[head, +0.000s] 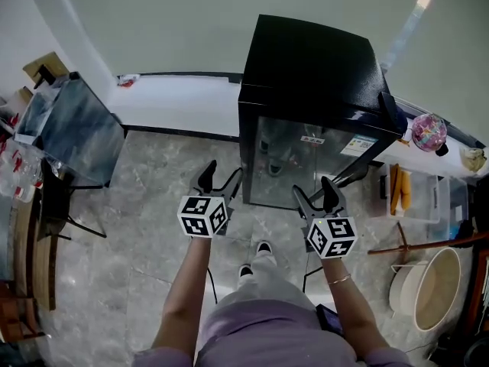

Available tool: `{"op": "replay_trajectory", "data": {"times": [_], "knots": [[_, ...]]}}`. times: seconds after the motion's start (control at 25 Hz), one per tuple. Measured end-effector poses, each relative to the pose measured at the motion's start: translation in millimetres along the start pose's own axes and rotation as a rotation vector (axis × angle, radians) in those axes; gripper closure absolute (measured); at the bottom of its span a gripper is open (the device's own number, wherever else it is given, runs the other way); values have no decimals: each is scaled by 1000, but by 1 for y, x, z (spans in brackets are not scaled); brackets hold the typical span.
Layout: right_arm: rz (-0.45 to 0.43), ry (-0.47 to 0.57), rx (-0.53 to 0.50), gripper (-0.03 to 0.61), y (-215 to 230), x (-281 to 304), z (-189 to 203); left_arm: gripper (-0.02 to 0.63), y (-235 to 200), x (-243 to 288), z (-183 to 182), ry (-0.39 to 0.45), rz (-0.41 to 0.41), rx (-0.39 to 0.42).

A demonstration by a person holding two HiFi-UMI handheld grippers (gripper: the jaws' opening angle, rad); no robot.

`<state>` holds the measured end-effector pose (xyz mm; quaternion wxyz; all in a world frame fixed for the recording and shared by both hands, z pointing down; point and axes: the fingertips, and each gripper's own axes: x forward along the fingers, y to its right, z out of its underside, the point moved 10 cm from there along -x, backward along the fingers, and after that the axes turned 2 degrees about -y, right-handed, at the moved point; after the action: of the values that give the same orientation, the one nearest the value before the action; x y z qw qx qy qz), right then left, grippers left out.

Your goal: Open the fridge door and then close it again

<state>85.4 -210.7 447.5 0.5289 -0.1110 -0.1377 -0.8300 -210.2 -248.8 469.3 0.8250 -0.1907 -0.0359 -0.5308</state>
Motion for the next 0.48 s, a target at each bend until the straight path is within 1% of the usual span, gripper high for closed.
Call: {"op": "replay_trajectory", "data": {"times": [0.24, 0.48], "knots": [[23, -25, 20, 232, 15, 14, 2, 304, -5, 42, -3, -38, 57, 8], [43, -39, 37, 232, 28, 22, 6, 304, -3, 75, -7, -52, 116, 18]]}}
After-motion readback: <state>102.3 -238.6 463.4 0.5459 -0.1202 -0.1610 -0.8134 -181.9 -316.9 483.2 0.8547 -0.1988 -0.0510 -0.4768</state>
